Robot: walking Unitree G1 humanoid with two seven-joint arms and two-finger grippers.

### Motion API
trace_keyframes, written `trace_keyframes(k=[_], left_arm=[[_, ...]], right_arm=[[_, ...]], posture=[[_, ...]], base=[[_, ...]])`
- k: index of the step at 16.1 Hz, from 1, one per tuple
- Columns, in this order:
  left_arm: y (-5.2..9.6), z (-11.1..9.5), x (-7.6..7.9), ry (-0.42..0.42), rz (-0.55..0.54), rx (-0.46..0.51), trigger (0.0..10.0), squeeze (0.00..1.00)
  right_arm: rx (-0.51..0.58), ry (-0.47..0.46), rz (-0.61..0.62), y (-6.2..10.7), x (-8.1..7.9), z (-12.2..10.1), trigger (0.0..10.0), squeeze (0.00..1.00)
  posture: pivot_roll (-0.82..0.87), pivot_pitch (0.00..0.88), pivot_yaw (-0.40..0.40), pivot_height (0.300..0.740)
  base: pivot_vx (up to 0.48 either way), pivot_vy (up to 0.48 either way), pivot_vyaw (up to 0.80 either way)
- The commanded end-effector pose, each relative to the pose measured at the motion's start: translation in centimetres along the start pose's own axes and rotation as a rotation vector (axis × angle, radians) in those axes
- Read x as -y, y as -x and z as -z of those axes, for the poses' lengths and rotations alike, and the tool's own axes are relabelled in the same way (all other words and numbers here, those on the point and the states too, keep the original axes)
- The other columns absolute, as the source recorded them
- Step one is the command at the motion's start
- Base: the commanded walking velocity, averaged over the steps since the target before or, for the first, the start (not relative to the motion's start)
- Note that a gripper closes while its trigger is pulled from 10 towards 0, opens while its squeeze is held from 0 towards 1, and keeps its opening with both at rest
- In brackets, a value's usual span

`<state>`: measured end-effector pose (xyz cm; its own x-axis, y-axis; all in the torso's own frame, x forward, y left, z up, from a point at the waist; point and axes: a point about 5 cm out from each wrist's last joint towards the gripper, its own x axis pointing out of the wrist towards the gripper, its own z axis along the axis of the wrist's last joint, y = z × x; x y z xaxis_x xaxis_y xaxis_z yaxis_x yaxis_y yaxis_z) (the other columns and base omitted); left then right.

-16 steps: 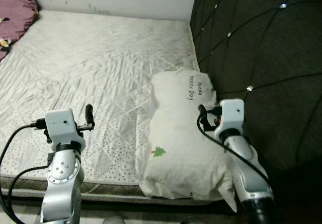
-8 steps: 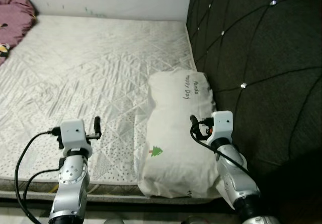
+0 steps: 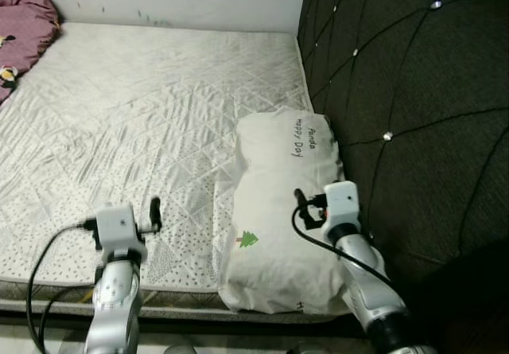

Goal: Clean up the room

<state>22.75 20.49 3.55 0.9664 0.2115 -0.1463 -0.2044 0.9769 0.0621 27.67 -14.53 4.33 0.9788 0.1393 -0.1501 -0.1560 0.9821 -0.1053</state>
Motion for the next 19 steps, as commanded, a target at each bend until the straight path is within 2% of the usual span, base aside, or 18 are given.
trace_keyframes(k=[1,4,5,8,11,14,19], left_arm=[[0.4,-0.3,-0.1,0.001,0.001,0.023,10.0,0.0],[1.6,-0.7,0.1,-0.008,0.01,0.033,10.0,0.0],[1.7,-1.2,0.7,-0.001,0.058,0.052,10.0,0.0],[2.1,-2.2,0.6,0.01,0.066,0.073,10.0,0.0],[2.3,-2.7,0.7,0.011,0.066,0.08,10.0,0.0],[3.0,-3.1,0.1,0.009,0.05,0.083,10.0,0.0],[2.8,-3.4,-0.1,0.014,0.05,0.071,10.0,0.0]], right_arm=[[0.026,-0.008,0.027,0.5,0.7,-0.1,10.0,0.0],[0.058,-0.027,0.043,2.0,1.4,-0.5,10.0,0.0],[0.071,-0.078,0.065,2.5,2.0,-0.7,10.0,0.0],[0.088,-0.082,0.071,3.6,2.6,-1.4,10.0,0.0],[0.092,-0.084,0.051,3.6,2.9,-2.1,10.0,0.0],[0.084,-0.097,0.064,4.1,3.4,-2.4,10.0,0.0],[0.079,-0.122,0.04,3.7,3.0,-2.8,10.0,0.0]], posture=[[0.0,0.0,0.001,0.74],[-0.02,0.0,0.005,0.74],[-0.02,0.0,0.006,0.74],[-0.03,0.0,0.006,0.74],[-0.03,0.0,-0.008,0.74],[-0.02,0.0,-0.012,0.74],[-0.01,0.0,-0.01,0.74]], base=[[0.0,0.0,0.0],[0.0,0.0,0.0],[0.0,0.0,0.0],[0.0,0.0,0.0],[0.0,0.0,0.0],[0.0,0.0,0.0],[0.0,0.0,0.0]])
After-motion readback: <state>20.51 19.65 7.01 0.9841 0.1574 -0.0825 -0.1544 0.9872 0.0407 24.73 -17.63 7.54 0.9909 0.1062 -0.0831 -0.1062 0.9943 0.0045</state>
